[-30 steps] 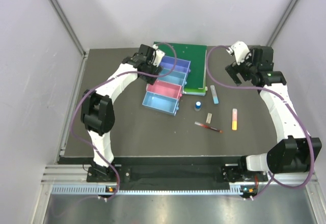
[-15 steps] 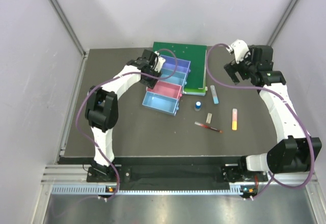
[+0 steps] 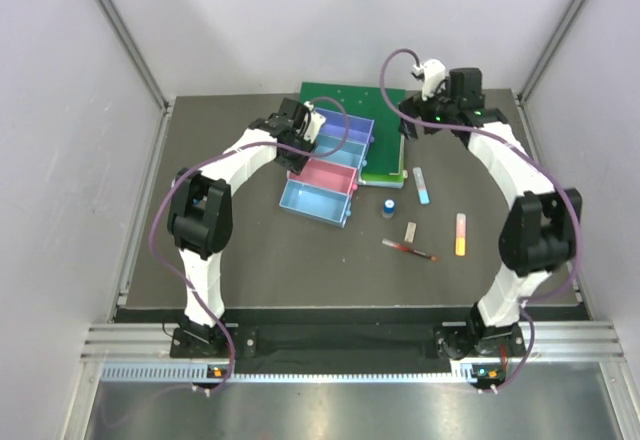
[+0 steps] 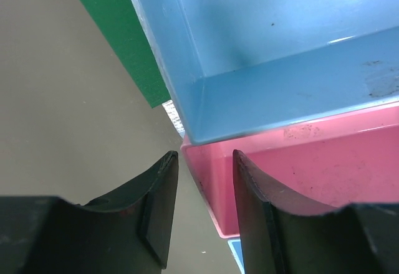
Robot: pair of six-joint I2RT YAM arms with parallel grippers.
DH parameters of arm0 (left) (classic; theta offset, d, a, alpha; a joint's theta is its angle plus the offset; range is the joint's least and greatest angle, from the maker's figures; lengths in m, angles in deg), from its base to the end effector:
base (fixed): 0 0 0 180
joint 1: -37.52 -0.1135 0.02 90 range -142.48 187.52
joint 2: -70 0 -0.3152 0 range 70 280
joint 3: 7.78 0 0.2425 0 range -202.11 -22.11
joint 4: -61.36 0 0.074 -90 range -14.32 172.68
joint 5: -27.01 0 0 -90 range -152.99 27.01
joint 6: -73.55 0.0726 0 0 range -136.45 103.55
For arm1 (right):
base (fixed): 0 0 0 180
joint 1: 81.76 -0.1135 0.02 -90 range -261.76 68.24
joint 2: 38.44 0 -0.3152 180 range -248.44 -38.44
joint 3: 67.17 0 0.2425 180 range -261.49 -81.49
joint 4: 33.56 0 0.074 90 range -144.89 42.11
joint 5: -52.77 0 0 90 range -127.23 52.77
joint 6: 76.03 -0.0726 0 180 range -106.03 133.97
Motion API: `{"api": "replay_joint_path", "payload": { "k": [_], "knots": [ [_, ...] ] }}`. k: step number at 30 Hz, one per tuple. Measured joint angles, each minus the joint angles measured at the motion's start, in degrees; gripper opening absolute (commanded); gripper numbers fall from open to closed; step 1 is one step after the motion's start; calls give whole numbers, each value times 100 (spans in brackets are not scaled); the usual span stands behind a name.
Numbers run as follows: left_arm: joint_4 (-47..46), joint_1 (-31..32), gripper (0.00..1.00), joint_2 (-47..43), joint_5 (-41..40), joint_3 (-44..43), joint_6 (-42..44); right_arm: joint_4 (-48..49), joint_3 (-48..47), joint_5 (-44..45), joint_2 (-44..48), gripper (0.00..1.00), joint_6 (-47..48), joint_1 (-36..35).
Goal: Sort the stationery into containers
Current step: Move the storage box to the center of the board.
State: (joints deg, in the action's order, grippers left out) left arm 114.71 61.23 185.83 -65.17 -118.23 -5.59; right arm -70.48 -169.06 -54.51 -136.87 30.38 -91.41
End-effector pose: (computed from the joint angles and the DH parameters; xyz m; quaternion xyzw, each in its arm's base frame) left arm 0.4359 -0.1884 0.2492 0.2812 0.9209 -0.0119 0.2698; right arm 0.4182 0.0930 0.3609 -0.2656 0.8323 0.1045 0.4752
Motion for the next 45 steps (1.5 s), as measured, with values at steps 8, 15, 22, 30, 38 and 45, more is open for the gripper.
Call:
{"api": "replay_joint_path", "payload": {
  "k": [8,15,22,30,38,45],
  "knots": [
    [-9,0,47,0,9,0,146,358,-868,-446,-1272,100,-664,-380],
    [-9,0,47,0,68,0,264,664,-1587,-595,-2020,96,-1021,-678],
    [-9,0,47,7,85,-11,363,691,-1790,-498,-2492,88,-1134,-761],
    [-24,0,45,7,127,-13,433,546,-1867,-339,-2828,56,-1207,-769],
    [-48,2,34,7,151,15,562,389,-1980,-175,-2828,41,-1108,-850],
    [-72,11,33,7,175,94,765,103,-1980,-33,-2769,43,-935,-925]
  ]
}}
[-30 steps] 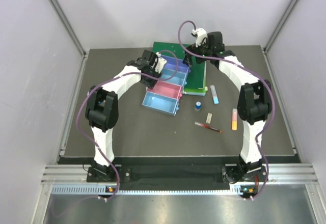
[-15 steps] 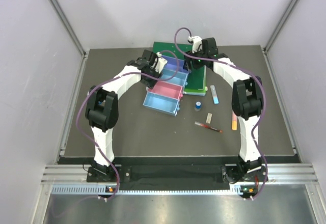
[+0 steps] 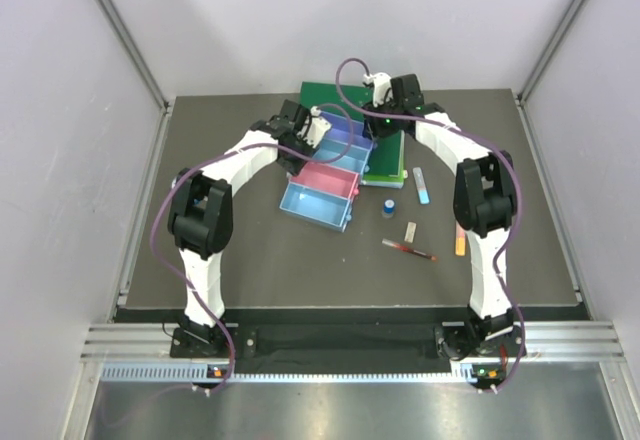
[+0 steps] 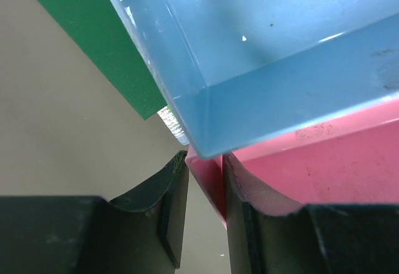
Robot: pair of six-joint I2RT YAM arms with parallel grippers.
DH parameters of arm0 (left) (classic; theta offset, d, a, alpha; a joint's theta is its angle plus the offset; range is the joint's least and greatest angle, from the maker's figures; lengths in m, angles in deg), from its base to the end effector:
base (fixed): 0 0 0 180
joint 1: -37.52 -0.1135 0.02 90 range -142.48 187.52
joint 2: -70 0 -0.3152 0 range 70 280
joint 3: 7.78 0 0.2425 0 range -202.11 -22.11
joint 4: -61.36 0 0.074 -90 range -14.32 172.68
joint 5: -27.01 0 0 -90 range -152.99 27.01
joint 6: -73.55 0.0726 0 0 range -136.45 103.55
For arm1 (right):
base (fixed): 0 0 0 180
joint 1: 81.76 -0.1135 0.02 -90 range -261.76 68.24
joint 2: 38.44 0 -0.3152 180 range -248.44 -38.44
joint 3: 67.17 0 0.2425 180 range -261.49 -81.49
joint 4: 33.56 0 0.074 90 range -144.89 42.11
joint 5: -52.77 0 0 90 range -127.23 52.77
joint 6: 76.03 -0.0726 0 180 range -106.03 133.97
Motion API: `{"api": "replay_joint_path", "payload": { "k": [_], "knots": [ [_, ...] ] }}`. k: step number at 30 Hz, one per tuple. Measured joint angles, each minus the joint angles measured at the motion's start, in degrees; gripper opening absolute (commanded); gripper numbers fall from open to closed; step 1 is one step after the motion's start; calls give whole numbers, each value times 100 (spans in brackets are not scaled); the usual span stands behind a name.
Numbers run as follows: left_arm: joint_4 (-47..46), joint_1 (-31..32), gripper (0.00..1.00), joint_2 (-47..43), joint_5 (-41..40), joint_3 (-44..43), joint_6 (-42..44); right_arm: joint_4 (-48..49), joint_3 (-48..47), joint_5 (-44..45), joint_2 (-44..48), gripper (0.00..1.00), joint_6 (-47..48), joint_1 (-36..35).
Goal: Sort the stationery into containers
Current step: Move the storage box to the center of the board.
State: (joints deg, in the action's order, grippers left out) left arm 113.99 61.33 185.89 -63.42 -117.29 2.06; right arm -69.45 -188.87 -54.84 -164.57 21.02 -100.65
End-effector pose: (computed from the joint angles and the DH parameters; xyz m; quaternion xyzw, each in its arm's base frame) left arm 0.4340 -0.1909 0.2444 0.3469 0.8990 -0.0087 0.2670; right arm 0.5197 0.2010 0.2567 -0.2639 0.8595 0.1810 0.3986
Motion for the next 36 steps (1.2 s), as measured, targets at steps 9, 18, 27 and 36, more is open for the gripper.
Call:
{"api": "replay_joint_path", "payload": {
  "k": [9,18,27,36],
  "knots": [
    [-260,-2,34,-2,-50,420,468,-728,188,4,313,47,378,-177],
    [-398,-127,38,-197,-122,737,1027,-1305,595,-120,658,49,883,-402],
    [-463,-361,43,-699,-131,1178,1519,-1582,741,-260,761,52,1379,-675],
    [-446,-509,51,-979,90,1386,1853,-1836,815,-415,826,52,1805,-841]
  ]
}}
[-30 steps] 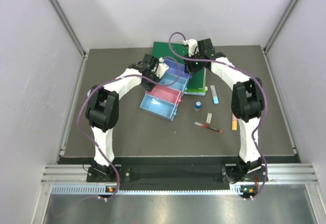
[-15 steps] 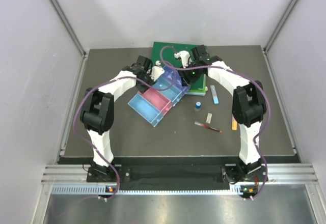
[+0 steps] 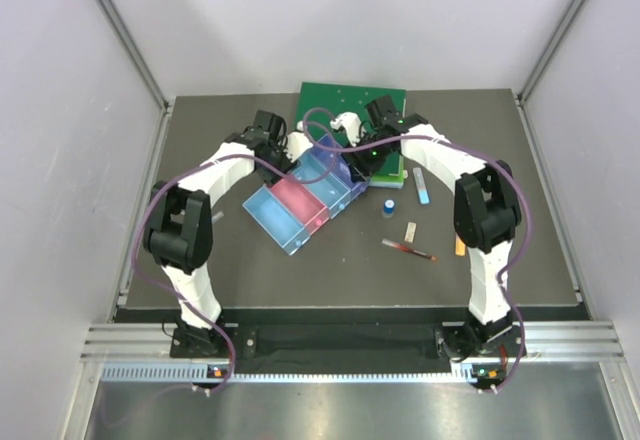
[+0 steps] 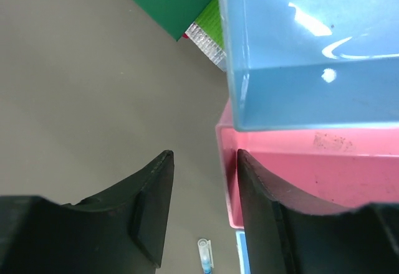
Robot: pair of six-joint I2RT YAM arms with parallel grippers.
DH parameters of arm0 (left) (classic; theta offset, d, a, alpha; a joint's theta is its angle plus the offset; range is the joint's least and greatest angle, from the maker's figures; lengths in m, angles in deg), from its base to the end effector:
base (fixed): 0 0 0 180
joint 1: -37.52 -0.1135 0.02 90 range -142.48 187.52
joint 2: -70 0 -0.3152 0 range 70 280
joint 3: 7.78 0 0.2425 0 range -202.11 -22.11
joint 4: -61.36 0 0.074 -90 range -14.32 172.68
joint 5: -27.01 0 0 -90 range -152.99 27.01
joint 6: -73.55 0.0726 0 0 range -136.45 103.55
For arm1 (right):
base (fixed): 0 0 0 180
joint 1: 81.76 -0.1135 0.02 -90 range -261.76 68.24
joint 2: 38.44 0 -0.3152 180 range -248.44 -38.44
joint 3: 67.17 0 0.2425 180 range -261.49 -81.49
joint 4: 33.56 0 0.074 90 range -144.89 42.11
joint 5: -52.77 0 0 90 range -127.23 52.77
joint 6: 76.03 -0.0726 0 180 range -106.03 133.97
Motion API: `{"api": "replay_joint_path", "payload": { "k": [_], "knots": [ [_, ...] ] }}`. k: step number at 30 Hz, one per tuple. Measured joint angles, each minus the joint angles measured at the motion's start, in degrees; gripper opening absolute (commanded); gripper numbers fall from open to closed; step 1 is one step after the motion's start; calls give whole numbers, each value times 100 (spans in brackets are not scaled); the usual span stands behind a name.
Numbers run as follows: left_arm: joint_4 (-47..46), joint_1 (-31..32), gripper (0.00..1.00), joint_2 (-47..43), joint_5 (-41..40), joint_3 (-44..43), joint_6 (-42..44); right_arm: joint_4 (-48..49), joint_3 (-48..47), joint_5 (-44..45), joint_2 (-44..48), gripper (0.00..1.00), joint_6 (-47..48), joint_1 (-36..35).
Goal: Sort the stationery into containers
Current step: Move the storage box to the center of the board.
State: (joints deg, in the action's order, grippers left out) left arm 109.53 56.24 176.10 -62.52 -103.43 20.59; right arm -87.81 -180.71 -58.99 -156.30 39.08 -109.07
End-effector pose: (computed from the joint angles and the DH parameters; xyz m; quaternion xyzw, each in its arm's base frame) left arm 0.3997 -0.1361 0.2472 0.4512 0.8505 0.0392 0.2676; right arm 0.4167 0.2455 0.2532 -0.4634 0.8255 0.1868 0.2624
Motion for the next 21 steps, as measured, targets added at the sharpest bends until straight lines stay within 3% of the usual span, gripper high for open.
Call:
{"api": "replay_joint_path", "payload": {
  "k": [12,21],
  "knots": [
    [-17,-155,52,-581,382,374,208,-387,411,-232,232,42,389,-299],
    [-317,-181,52,-1174,463,874,299,-501,835,-321,649,41,728,-442]
  ]
}}
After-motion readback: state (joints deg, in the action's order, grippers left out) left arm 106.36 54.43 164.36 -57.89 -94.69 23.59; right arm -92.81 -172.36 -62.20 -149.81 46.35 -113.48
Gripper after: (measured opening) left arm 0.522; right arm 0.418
